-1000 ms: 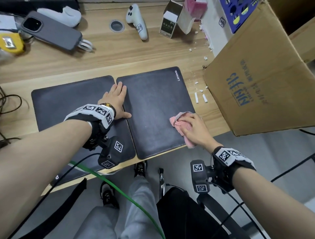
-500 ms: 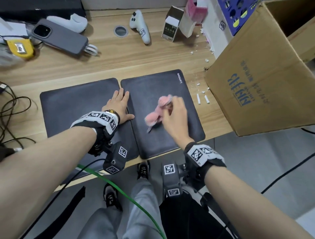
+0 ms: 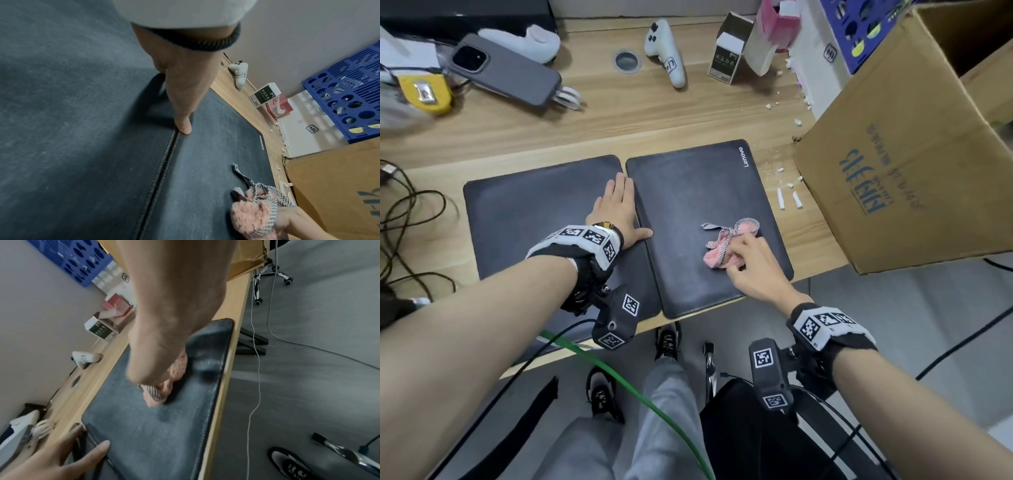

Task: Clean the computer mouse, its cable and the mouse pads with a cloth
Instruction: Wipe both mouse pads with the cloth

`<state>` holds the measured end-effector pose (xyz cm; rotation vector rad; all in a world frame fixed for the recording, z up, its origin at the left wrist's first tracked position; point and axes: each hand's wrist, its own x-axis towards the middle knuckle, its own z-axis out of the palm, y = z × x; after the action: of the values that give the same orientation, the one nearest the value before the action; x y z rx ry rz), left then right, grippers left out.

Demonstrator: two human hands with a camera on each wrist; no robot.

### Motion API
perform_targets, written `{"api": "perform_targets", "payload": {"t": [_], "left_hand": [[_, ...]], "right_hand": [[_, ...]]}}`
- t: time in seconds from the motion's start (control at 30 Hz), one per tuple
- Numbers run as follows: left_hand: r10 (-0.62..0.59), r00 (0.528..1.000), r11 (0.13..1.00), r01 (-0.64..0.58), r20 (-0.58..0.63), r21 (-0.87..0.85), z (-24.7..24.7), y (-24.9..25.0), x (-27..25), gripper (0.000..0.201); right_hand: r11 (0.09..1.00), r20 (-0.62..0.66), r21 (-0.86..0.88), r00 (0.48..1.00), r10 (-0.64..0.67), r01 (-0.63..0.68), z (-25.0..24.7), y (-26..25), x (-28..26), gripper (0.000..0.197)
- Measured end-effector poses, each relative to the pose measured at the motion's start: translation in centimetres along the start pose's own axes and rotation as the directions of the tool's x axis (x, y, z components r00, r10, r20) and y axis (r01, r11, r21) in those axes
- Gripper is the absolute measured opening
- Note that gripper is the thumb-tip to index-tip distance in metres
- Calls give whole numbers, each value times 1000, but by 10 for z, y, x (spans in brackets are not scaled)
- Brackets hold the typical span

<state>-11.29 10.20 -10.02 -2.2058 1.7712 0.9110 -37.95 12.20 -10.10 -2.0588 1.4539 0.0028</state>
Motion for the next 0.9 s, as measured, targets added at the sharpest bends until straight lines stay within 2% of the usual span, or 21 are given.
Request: {"api": "perform_targets", "payload": {"t": [0.07, 0.1, 0.23, 0.33, 0.43, 0.57, 0.7, 0.9], "left_hand": [[-10, 1000, 1000, 10, 12, -11, 2, -2, 1, 106], [-9, 1000, 1000, 9, 16, -19, 2, -3, 1, 106], [7, 1000, 999, -6, 20, -37, 2, -5, 3, 106], [19, 999, 999, -17, 38, -32, 3, -9, 3, 109], [14, 999, 996, -11, 29, -85, 3, -10, 2, 116], [4, 1000, 990, -4, -1, -140, 1, -11, 5, 129], [-104, 991, 991, 97, -78, -93, -3, -17, 10, 153], [-105, 994, 993, 105, 14, -58, -3, -25, 23, 157]], "right_hand": [[994, 46, 104, 998, 33, -38, -1, -3, 1, 5], [985, 16, 159, 998, 58, -60, 0, -3, 1, 6], [936, -122, 272, 956, 266, -225, 6, -2, 7, 43], [924, -129, 243, 934, 333, -296, 13, -8, 10, 47], [960, -127, 176, 962, 240, -217, 21, -20, 10, 36], [967, 33, 175, 983, 181, -184, 36, -46, 3, 31], [976, -5, 143, 986, 168, -165, 46, -54, -2, 24], [979, -1, 117, 986, 166, -164, 42, -61, 28, 23]]}}
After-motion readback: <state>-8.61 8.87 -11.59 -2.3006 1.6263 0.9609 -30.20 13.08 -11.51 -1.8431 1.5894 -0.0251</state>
